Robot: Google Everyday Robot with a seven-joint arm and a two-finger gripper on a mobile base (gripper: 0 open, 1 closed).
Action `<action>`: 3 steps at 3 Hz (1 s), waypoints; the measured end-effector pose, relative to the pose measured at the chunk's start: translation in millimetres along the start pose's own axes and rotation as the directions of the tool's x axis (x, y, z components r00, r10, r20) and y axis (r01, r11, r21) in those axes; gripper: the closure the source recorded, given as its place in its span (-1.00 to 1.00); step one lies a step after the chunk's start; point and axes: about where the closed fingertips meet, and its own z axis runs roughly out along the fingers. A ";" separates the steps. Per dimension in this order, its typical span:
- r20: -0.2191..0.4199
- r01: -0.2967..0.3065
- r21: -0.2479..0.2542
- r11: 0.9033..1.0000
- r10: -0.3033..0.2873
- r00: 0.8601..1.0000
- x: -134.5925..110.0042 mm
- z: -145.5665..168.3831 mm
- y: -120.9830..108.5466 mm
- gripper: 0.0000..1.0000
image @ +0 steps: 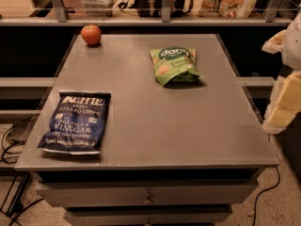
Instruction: Move blue chip bag near apple
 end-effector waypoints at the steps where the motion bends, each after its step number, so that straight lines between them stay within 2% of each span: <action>1: 0.000 0.000 0.000 1.000 0.000 1.000 0.0 0.0 0.0 -1.00; 2: 0.054 0.000 -0.010 1.000 0.000 0.999 -1.9 -0.1 -0.7 -1.00; 3: 0.206 0.020 -0.042 0.999 -0.011 0.978 -15.0 15.2 -11.9 -1.00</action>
Offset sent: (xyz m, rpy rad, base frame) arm 0.0020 0.0023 -0.0034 0.1336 0.0108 0.0403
